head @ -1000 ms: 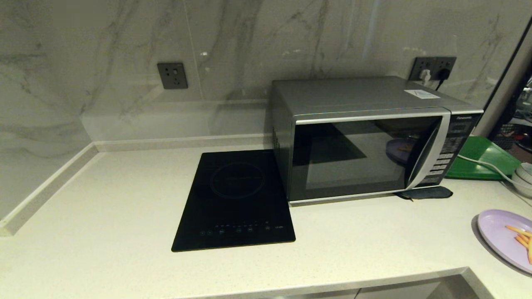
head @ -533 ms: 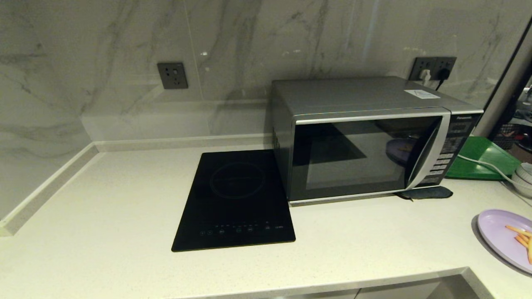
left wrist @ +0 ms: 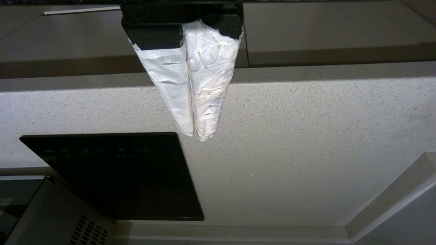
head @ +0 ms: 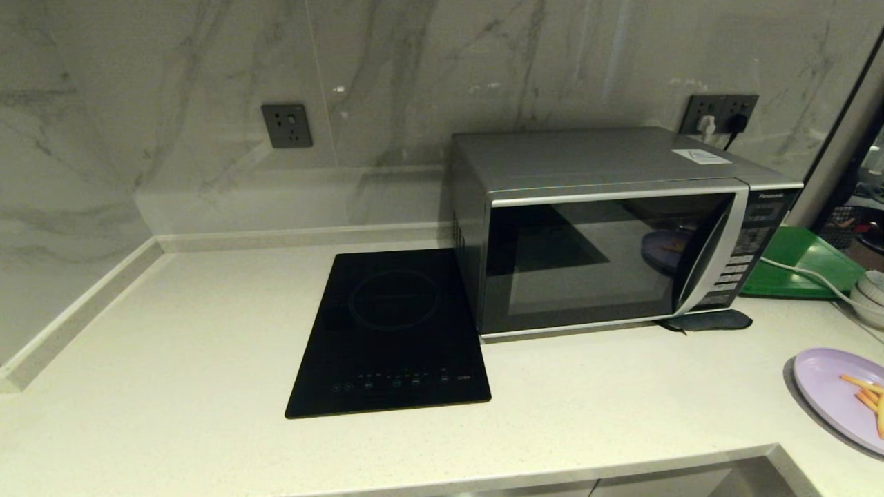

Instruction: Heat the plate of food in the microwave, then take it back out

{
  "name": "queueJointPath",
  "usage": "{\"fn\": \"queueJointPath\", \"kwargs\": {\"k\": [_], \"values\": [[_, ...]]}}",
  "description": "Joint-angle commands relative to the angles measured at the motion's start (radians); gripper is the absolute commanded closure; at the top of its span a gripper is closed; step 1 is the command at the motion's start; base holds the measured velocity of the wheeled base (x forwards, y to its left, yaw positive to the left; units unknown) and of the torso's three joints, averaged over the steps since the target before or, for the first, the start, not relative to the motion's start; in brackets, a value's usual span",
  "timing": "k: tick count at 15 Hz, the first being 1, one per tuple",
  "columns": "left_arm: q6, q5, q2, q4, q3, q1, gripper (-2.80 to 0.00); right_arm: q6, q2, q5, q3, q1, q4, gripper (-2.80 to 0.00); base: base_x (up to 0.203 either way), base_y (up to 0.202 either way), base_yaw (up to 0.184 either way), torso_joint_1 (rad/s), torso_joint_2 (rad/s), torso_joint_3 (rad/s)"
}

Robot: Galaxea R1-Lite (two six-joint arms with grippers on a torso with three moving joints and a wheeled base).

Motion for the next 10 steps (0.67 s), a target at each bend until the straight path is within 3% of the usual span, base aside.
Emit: {"fn": "queueJointPath", "kwargs": {"k": [1,10], "values": [[-0.001,0.0,0.001,0.0,0.0,0.0,0.0,0.001,0.001,-0.001,0.002,0.0,0.0,0.0,0.0,0.0,0.0,0.0,0.0,0.0],[-0.001,0.0,0.001,0.0,0.0,0.0,0.0,0.002,0.001,-0.001,0.002,0.0,0.0,0.0,0.0,0.0,0.0,0.0,0.0,0.0]]}}
